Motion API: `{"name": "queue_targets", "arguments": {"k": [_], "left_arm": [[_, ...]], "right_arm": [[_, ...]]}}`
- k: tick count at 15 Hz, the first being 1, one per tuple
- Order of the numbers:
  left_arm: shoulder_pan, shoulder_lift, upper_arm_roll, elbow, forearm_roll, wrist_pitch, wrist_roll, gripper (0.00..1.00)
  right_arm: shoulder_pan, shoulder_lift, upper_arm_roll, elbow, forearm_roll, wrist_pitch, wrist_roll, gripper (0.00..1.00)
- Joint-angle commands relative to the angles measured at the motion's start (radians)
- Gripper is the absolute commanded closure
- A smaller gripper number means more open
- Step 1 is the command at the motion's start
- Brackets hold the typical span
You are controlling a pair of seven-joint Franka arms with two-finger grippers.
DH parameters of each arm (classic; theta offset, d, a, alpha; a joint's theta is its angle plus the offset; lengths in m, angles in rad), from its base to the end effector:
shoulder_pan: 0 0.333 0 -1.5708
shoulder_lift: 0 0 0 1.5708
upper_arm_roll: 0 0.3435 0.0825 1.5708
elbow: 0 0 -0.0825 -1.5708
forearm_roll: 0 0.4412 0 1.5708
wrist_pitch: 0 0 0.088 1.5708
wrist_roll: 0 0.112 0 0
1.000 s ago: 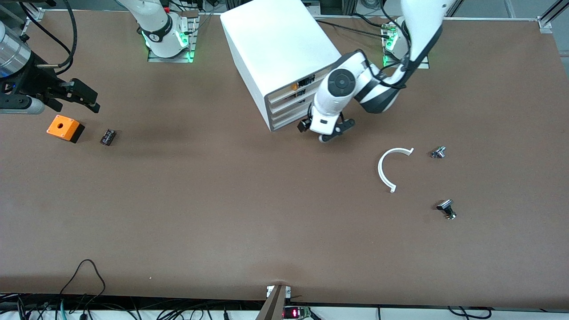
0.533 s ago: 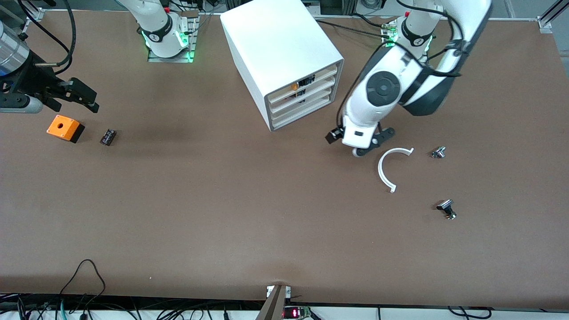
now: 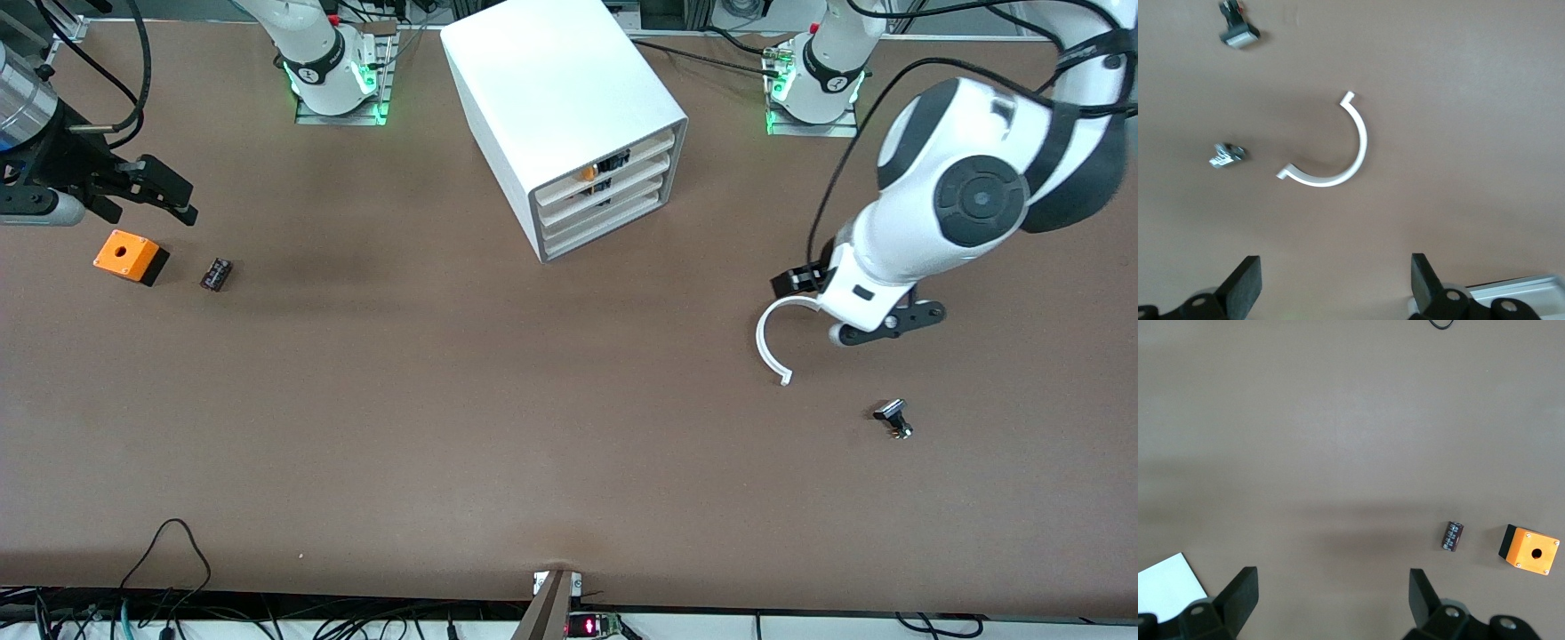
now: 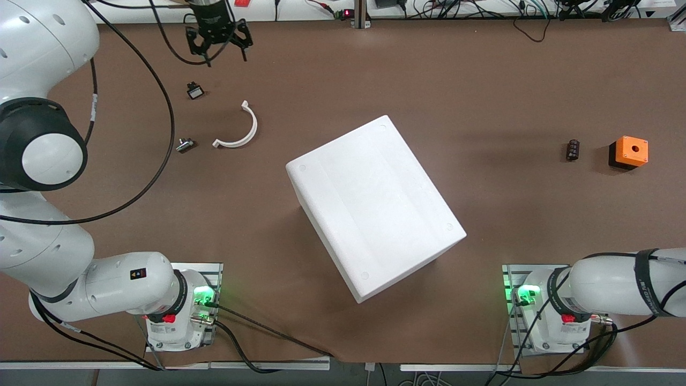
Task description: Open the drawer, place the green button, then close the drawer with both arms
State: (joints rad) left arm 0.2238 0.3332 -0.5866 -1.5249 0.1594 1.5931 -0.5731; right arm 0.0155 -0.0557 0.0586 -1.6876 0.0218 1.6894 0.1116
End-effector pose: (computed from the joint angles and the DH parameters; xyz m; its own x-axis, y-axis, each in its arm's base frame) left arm 0.6620 -0.1834 0.4854 0.9615 0.1999 -0.1885 0.1859 -0.9785 -0.0896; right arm 0.6011 0.0477 0.6292 0.9977 -0.0401 0.0549 -0.0388 -0.9989 -0.0248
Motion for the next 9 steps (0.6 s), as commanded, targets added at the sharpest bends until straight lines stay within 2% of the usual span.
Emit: {"name": "queue_targets", "arguments": {"k": [1,4,7,9], "left_arm": [[-0.029,-0.081,0.064,-0.004,0.035,-0.038,0.158,0.01],[-0.124,-0.193,0.268,-0.078,-0.038,-0.016,0.425,0.01],[-0.207,-0.299,0.428,-0.194,-0.049,0.101,0.562,0.01],[-0.234,-0.344,0.511,-0.263,-0.119,0.186,0.634,0.01]], "right_arm": [[0.011,0.014,-0.008,0.029,-0.006,-0.007,-0.012,0.0],[0.011,0.014,-0.008,0.034,-0.006,-0.008,-0.012,0.0],[0.011,0.014,-0.008,0.034,-0.006,-0.008,-0.009,0.0],[0.011,0.014,-0.008,0.034,-0.006,-0.008,-0.007,0.0]]}}
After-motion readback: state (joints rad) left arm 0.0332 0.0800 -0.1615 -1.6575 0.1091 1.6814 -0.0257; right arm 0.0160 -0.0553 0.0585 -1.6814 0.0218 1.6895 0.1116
